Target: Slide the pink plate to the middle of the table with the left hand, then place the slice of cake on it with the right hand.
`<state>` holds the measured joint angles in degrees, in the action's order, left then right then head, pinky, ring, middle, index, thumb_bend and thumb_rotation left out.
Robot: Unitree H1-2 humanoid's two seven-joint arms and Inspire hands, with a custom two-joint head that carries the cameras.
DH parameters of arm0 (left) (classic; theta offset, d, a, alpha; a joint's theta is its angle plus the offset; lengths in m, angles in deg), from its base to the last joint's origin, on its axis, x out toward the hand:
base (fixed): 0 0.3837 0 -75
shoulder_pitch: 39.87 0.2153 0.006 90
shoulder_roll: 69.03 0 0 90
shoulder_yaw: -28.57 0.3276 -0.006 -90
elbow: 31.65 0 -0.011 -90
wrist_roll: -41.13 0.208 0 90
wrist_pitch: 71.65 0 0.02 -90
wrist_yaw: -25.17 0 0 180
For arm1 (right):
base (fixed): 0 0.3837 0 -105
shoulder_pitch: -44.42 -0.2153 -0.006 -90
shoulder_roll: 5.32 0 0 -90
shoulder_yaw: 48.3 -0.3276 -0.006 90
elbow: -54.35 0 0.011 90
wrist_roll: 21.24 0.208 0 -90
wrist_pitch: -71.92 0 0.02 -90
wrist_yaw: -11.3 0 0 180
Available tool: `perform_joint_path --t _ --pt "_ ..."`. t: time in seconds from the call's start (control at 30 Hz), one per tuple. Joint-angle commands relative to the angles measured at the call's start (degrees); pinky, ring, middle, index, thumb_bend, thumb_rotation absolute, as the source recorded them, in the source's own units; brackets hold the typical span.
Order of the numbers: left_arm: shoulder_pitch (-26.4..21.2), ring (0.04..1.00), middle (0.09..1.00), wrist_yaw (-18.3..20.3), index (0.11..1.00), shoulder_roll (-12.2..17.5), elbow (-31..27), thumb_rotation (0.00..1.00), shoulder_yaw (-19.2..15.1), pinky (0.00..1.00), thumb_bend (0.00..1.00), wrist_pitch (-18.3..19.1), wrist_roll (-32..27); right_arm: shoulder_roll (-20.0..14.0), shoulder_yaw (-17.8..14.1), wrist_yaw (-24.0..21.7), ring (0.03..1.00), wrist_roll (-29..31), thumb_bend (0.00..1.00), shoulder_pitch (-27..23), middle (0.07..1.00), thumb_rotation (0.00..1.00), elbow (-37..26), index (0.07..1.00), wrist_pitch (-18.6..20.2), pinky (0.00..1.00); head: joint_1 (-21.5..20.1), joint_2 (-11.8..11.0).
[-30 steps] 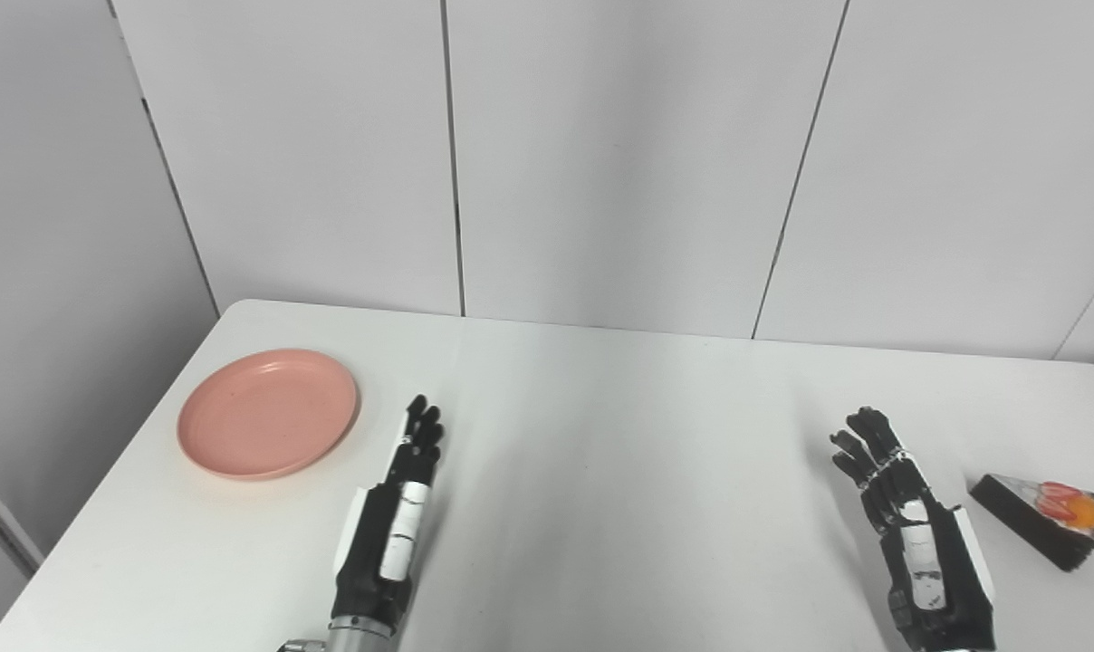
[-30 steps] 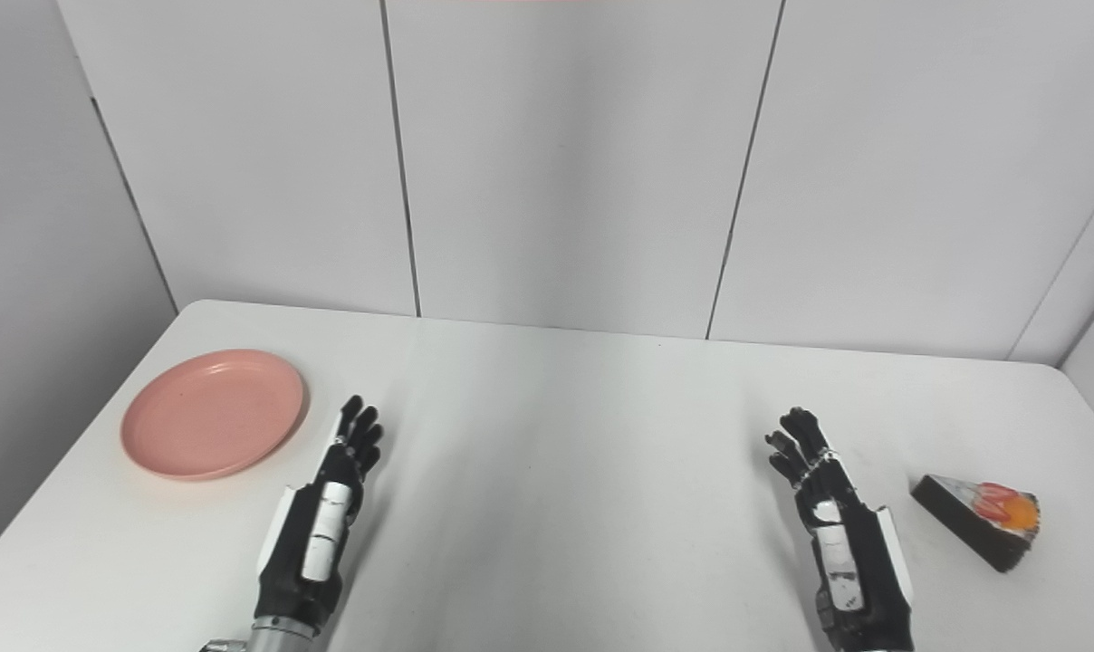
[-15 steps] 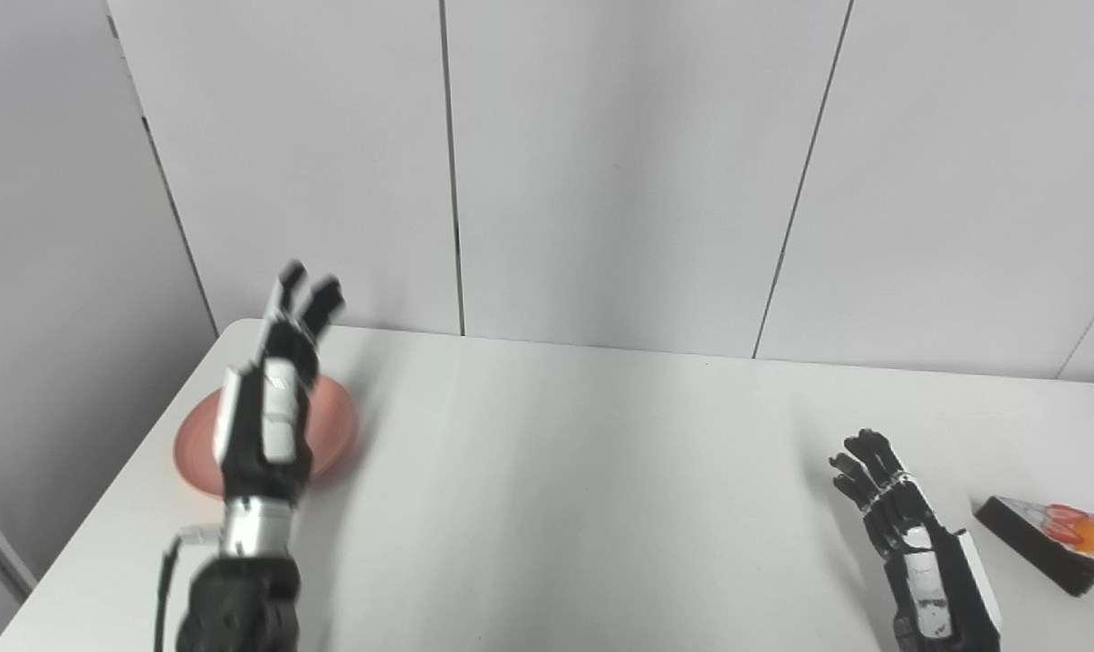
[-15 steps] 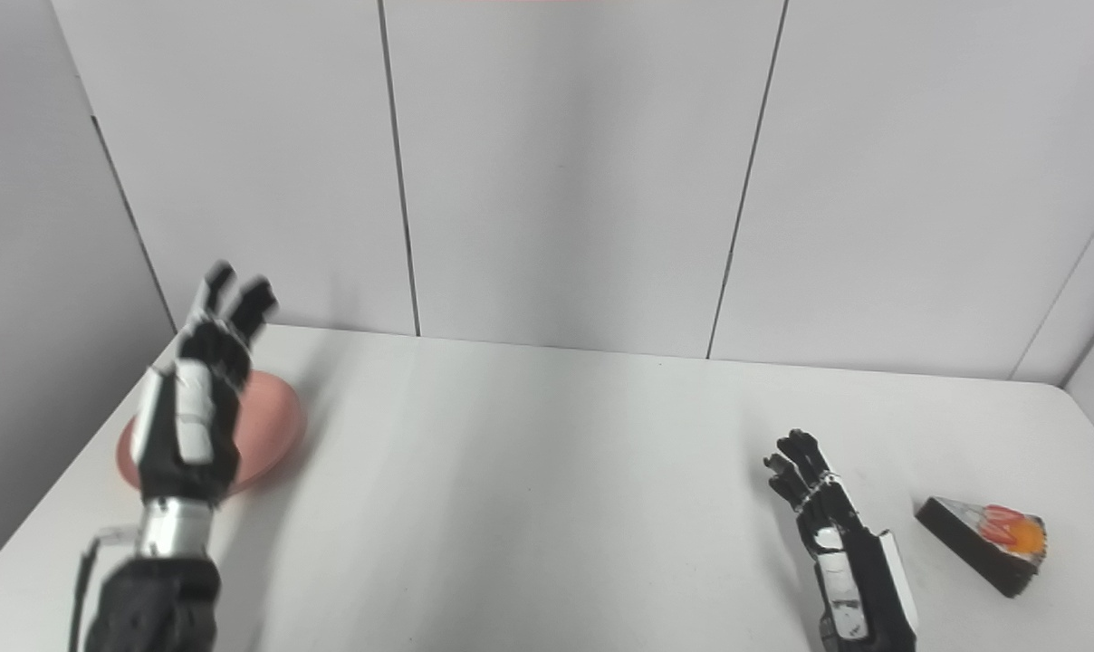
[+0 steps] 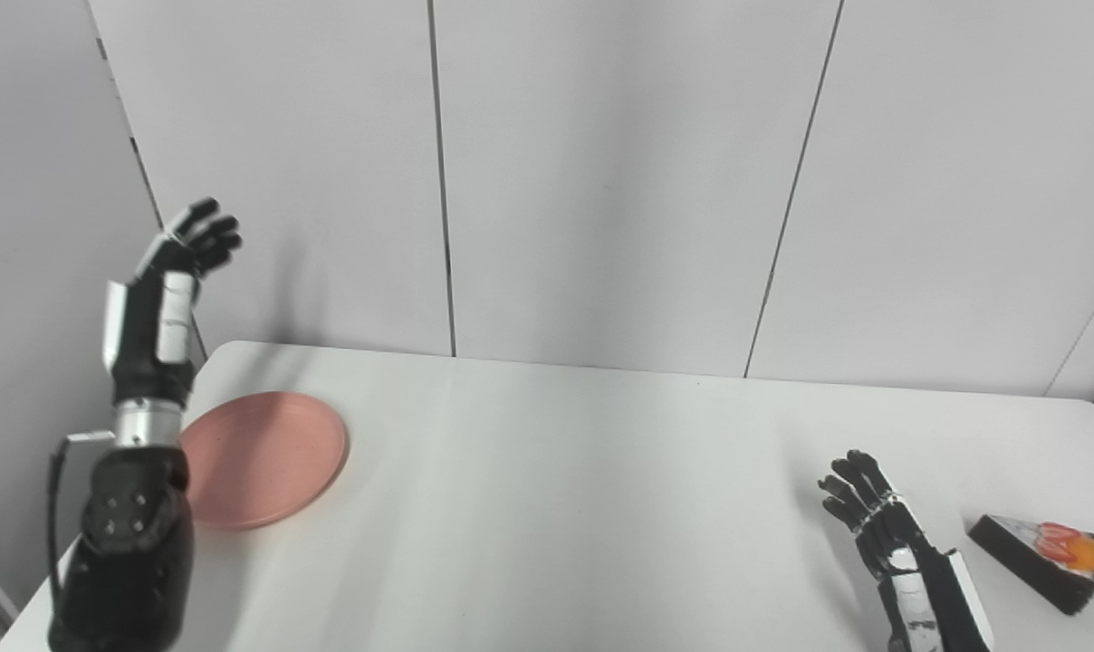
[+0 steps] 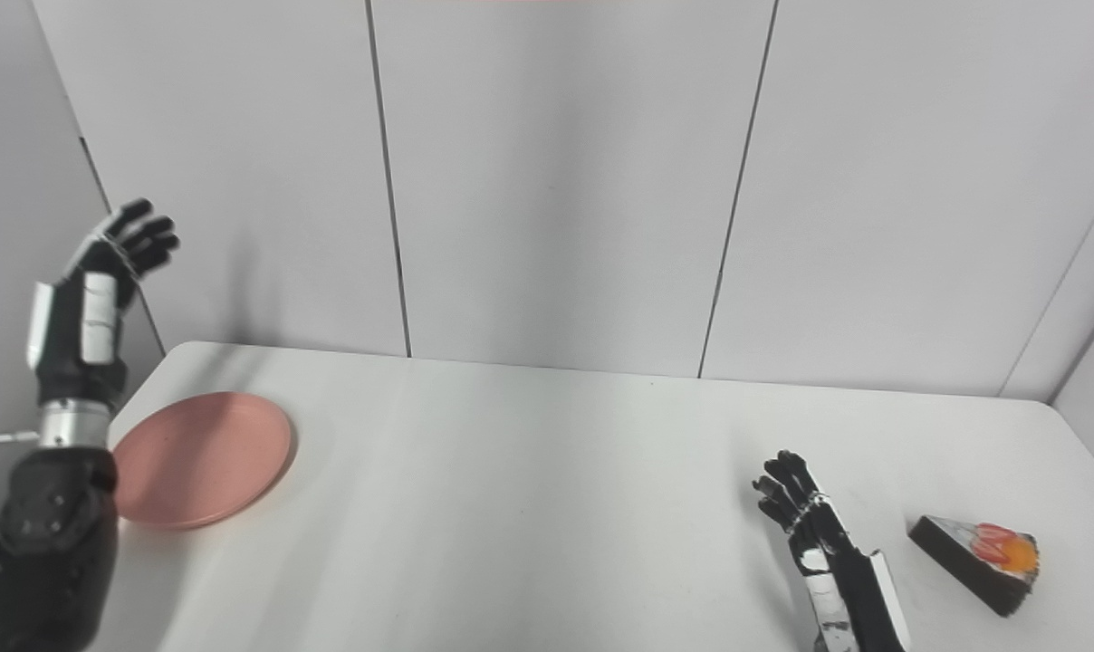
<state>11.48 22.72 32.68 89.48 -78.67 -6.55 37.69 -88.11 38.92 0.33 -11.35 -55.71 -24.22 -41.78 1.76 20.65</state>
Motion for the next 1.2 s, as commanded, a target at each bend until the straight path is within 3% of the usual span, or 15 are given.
perform_joint_path --t 0.0,0.13,0.33,0.47,0.73,1.0,1.17 --pt "-3.4 0.778 0.804 -0.8 0.784 3.5 3.9 1.0 0.3 0.79 0.83 -1.8 1.6 2.5 1.0 0.2 0.875 -0.1 0.91 7.2 0.898 0.92 5.2 0.904 0.0 0.89 0.1 0.0" --pt "-6.3 0.806 0.822 1.3 0.814 6.4 12.5 1.0 0.9 0.83 0.87 -1.9 0.3 2.6 1.0 0.5 0.874 -0.5 0.91 7.3 0.897 0.93 4.8 0.902 0.3 0.89 -0.3 0.2" --pt "-10.5 0.815 0.814 10.6 0.819 9.5 26.8 0.99 -1.0 0.84 0.85 -2.0 -5.1 2.6 1.0 0.7 0.874 -0.9 0.9 7.3 0.896 0.94 4.7 0.902 0.5 0.89 -0.3 0.2" --pt "-11.4 0.828 0.814 14.7 0.825 10.6 33.2 0.97 -2.5 0.84 0.86 -2.0 -7.0 2.6 1.0 0.9 0.876 -1.2 0.9 7.4 0.898 0.94 4.4 0.905 0.6 0.89 -0.3 0.5" --pt "-12.0 0.825 0.81 18.5 0.803 11.7 39.4 0.93 -4.0 0.8 0.94 -2.0 -8.4 2.4 0.9 0.8 0.875 -1.1 0.9 7.3 0.898 0.94 4.5 0.905 0.6 0.89 -0.4 0.8" --pt "-11.5 0.817 0.818 20.3 0.821 11.7 42.8 0.94 -4.0 0.8 0.91 -2.0 -9.0 2.2 0.8 0.8 0.872 -0.9 0.91 7.7 0.895 0.94 3.7 0.905 1.2 0.89 -0.5 1.4" --pt "-11.6 0.81 0.826 21.4 0.807 10.9 44.4 0.9 -4.6 0.73 0.94 -2.0 -10.3 2.1 0.7 0.9 0.872 -0.9 0.91 8.3 0.893 0.93 2.6 0.901 1.5 0.89 -0.9 2.2"
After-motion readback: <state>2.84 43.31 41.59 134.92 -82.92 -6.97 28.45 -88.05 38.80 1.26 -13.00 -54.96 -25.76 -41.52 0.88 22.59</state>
